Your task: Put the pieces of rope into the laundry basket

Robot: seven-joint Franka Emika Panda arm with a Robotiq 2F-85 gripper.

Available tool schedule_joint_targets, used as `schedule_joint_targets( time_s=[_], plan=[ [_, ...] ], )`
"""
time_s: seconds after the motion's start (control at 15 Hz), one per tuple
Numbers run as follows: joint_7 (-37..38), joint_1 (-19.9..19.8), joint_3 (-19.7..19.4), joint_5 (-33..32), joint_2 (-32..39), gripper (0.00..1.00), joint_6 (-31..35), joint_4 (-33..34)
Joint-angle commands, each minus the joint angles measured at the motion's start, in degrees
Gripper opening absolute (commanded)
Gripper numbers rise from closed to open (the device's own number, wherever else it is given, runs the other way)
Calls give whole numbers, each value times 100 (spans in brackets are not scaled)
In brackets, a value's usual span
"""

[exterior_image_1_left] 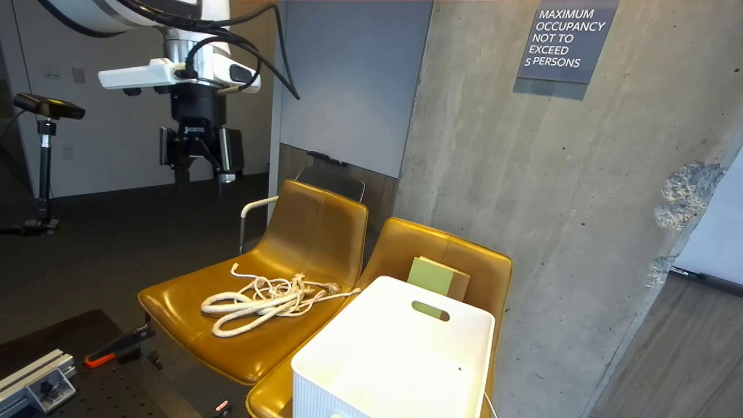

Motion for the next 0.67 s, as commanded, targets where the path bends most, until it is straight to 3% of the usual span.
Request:
schedule_joint_targets(
  time_s=[0.0, 0.27, 0.6],
  plan=[
    [637, 482, 480, 323, -494, 100, 266, -412],
    [1364, 741, 988, 333, -208, 100, 1147, -256],
    [1851, 475, 1291, -460, 1182, 100, 2637, 390]
  ],
)
